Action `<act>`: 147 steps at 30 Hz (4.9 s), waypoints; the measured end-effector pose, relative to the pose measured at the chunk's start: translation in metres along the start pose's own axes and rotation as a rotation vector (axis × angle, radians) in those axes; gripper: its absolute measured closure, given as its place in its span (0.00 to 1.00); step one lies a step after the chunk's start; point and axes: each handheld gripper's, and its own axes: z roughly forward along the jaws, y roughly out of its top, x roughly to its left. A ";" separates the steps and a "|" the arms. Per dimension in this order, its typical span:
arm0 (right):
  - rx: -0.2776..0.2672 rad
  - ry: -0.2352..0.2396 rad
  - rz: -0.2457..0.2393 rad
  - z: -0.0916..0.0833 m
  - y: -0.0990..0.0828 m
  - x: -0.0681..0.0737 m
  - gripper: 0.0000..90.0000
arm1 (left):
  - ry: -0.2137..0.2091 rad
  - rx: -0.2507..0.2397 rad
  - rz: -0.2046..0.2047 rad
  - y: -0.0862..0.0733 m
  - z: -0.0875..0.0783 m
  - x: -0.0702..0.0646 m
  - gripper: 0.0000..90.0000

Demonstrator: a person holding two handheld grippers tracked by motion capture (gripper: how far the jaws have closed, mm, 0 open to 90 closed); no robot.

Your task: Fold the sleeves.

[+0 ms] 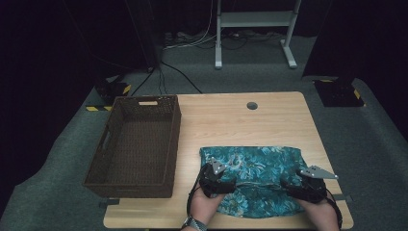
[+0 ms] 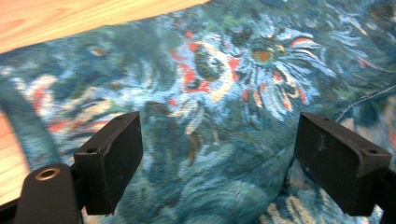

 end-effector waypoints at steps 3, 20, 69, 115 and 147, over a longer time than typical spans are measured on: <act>-0.011 0.005 0.021 0.004 0.003 0.001 0.24 | -0.018 0.012 0.008 -0.006 0.001 -0.006 0.17; 0.169 0.087 -0.036 0.018 -0.012 0.022 0.08 | -0.017 0.012 0.034 -0.012 -0.012 0.012 0.11; 0.155 -0.007 -0.021 0.009 -0.026 -0.028 0.00 | -0.009 0.078 0.128 0.009 0.045 0.011 0.11; -0.005 0.034 -0.100 0.016 0.010 0.028 0.01 | -0.068 -0.019 0.007 0.044 0.061 0.056 0.07; 0.012 0.082 -0.101 0.028 0.003 0.084 0.02 | 0.000 -0.035 0.003 0.048 0.085 0.062 0.61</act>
